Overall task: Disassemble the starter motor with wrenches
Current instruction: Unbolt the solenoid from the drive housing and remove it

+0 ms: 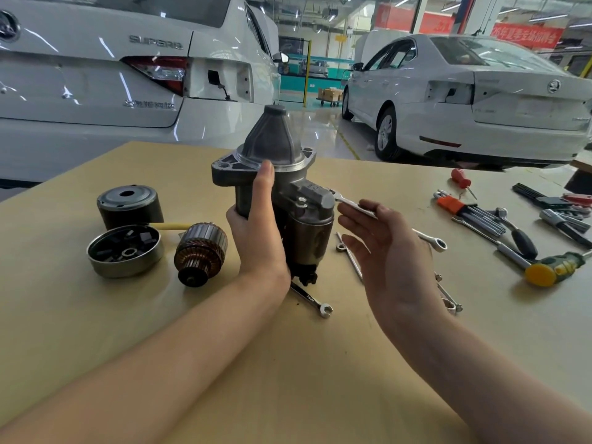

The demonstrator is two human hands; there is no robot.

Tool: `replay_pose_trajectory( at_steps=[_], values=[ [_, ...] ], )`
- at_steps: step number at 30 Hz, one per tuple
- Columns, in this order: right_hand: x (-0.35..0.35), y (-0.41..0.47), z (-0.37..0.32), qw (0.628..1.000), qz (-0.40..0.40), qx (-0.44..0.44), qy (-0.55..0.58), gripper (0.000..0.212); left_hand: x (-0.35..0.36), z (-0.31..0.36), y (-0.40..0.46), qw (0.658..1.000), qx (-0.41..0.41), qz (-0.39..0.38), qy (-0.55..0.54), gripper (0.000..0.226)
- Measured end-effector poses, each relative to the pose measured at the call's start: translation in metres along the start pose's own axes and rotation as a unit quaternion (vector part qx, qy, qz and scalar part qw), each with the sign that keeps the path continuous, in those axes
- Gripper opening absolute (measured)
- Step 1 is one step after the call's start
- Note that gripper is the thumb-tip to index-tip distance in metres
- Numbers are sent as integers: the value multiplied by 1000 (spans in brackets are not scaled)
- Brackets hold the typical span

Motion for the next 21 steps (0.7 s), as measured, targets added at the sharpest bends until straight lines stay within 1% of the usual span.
replay_pose_trajectory(
  at_steps=[7, 10, 16, 19, 21],
  values=[
    [-2, 5, -4, 999, -5, 8, -32, 22, 0, 0, 0, 1000, -5, -16, 4, 106],
    [-2, 5, -5, 1000, -11, 10, -26, 21, 1, -2, 1, 1000, -3, -27, 3, 108],
    [-3, 8, -8, 998, -34, -21, -56, 24, 1, -6, 4, 999, -4, -52, 9, 106],
    [-3, 14, -12, 998, -46, 1, -50, 29, 2, -7, 5, 997, -10, -80, 2, 101],
    [-3, 19, -15, 996, -60, 28, -61, 31, 6, -6, 5, 992, -7, -124, 17, 98]
  ],
)
Point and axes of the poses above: each hand's wrist, its own y-axis towards the middle knuckle, its own x-axis out of the palm, z = x × y, the point moved 4 cm from there along y, towards the middle knuckle, and after that the axes turned 13 degrees about x, right-handed, at the moved point
